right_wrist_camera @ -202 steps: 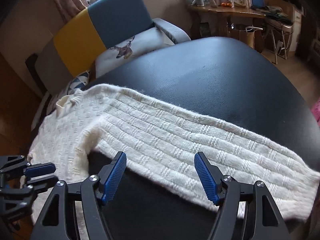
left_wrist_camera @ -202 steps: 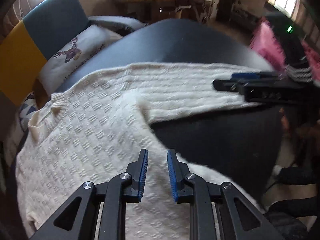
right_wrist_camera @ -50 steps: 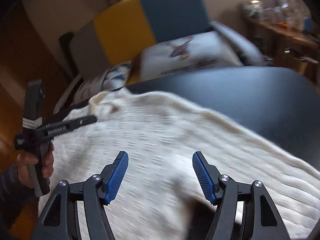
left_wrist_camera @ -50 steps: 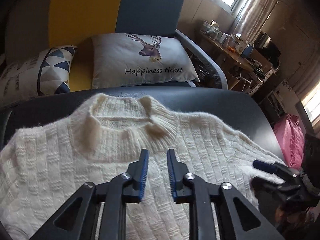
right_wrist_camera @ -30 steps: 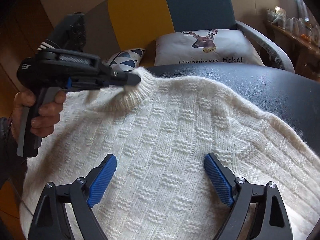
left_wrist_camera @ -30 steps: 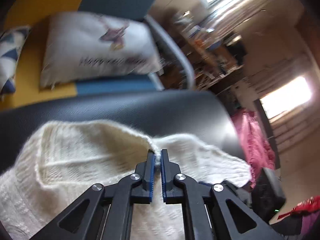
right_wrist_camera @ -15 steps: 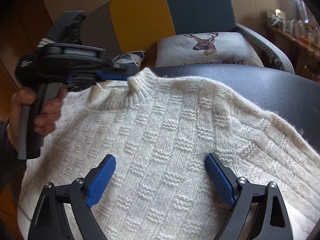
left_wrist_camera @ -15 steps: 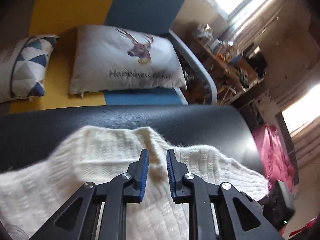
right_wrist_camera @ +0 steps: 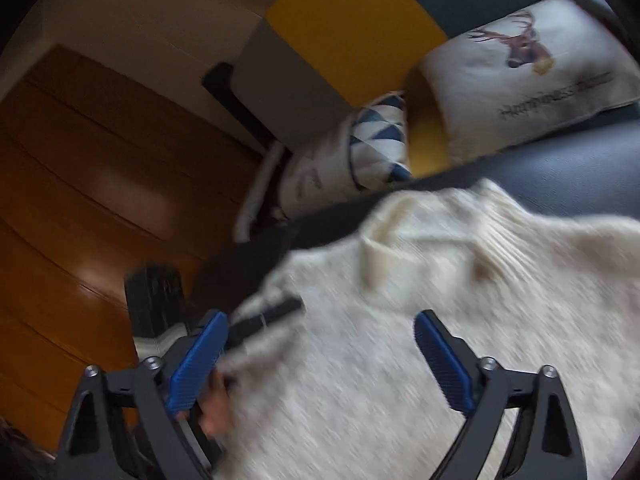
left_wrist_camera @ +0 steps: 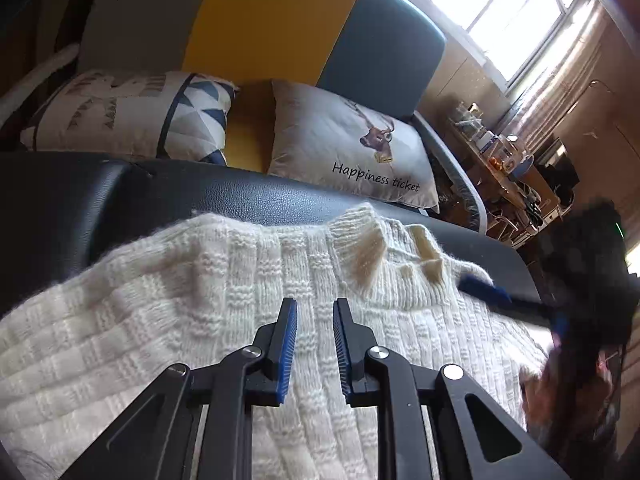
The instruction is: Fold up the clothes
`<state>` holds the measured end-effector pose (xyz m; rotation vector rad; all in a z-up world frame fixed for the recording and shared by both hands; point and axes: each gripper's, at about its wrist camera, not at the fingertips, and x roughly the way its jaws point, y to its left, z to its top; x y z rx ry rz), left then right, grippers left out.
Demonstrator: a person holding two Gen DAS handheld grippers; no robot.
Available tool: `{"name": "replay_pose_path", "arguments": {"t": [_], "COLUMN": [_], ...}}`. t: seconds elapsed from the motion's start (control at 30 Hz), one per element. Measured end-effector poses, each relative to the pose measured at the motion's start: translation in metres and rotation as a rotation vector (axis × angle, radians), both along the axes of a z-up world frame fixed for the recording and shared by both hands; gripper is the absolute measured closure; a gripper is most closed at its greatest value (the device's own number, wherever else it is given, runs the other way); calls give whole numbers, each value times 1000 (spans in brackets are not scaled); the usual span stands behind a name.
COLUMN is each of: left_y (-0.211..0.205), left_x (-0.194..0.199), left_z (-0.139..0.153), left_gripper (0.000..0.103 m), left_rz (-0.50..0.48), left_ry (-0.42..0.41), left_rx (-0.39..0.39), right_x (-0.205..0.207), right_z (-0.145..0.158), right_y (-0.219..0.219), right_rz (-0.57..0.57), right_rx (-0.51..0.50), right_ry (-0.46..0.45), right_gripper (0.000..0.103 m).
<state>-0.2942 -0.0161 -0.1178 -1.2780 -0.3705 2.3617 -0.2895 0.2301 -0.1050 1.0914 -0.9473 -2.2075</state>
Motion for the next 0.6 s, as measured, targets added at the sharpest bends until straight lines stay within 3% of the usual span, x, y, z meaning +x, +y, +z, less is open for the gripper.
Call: {"name": "replay_pose_path", "arguments": {"t": [0.2,0.4,0.53,0.6], "left_y": [1,15,24,28], "left_x": [3,-8,-10,-11], "left_z": [-2,-11,-20,-24], "left_gripper": [86,86,88,88], "left_rz": [-34,-44,-43,-43], "left_ry": [45,38,20,11], "left_rx": [-23,-43,-80,-99], "right_x": [-69,-107,-129,-129], "right_z": [-24,-34,-42,-44], "right_y": [-17,-46,-56,-49], "right_rz": [-20,80,51,30], "right_rx": [-50,-154,-47,-49], "right_ry": [-169,-145,-179,-178], "right_gripper": [0,0,0,0]}}
